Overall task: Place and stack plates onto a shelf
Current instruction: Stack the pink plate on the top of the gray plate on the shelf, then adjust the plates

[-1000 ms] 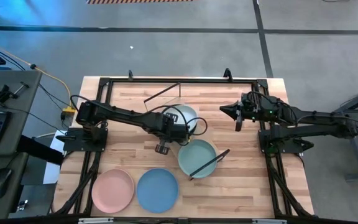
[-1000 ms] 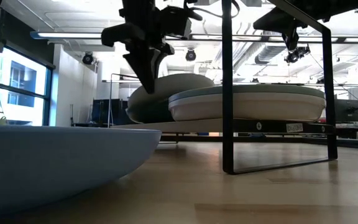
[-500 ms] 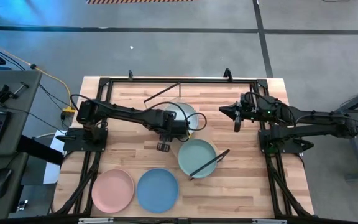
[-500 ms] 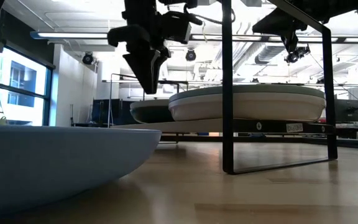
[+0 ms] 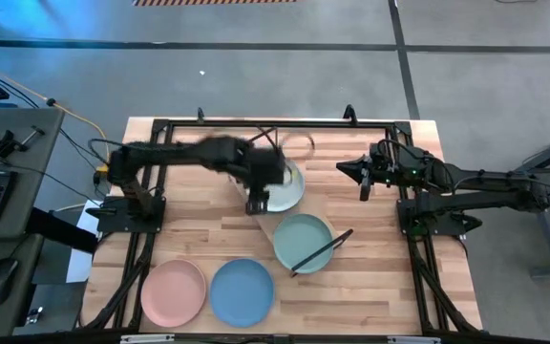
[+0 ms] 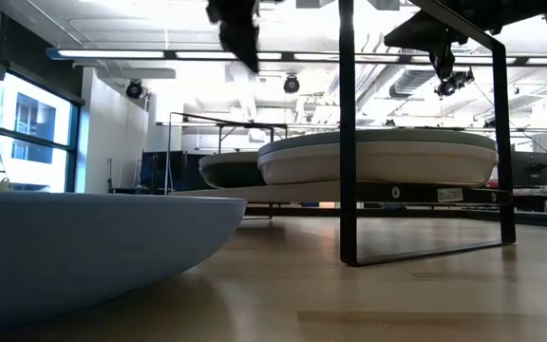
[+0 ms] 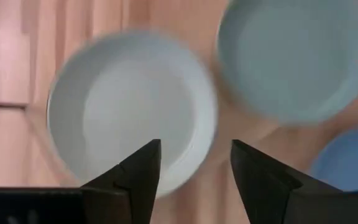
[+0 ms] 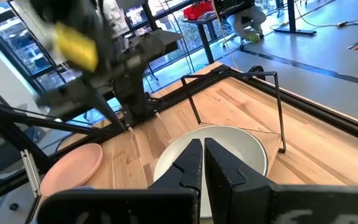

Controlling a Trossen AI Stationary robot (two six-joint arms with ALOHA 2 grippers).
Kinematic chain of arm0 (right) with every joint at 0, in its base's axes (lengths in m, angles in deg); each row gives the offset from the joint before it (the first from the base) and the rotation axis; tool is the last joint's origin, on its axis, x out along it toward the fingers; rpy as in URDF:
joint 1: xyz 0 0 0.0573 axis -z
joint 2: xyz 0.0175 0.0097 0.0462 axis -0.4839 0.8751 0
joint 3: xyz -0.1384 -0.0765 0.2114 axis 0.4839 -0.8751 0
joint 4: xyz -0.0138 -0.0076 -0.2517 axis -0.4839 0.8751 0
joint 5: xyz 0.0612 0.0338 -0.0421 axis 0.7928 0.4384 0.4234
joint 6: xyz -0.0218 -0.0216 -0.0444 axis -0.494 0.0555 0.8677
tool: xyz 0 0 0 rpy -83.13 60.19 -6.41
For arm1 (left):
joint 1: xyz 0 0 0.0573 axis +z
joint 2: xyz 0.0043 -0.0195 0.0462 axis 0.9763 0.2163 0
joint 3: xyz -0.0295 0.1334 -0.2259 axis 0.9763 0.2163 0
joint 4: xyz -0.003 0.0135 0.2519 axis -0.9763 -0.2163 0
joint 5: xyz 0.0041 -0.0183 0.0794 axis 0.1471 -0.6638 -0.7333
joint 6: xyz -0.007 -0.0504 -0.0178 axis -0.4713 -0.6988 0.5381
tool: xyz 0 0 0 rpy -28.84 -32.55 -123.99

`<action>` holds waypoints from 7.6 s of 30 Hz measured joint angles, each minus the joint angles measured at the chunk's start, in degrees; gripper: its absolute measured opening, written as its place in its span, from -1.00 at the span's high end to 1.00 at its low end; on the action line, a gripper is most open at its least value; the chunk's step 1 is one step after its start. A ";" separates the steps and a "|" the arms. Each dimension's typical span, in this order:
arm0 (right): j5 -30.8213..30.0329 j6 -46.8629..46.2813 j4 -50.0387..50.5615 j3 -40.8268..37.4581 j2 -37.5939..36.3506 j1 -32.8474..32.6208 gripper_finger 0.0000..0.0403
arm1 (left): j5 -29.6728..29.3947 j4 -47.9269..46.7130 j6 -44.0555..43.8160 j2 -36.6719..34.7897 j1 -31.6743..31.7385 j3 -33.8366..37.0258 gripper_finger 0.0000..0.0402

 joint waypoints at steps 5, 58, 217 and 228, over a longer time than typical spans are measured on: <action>-0.02 -0.02 -0.18 0.00 0.00 0.00 1.00 | 3.09 17.82 -6.84 -12.10 2.15 11.33 0.10; 1.97 -8.15 -10.53 0.00 5.15 0.00 0.09 | 13.02 19.63 -47.13 -45.14 -22.13 58.39 0.11; -1.81 -9.05 -11.04 0.00 5.22 -0.04 0.09 | -9.86 84.23 -30.81 -50.66 -1.88 69.68 0.35; -0.98 -11.63 -11.21 0.00 5.22 -0.04 0.09 | -10.93 83.84 -28.42 -52.70 -1.88 70.46 0.35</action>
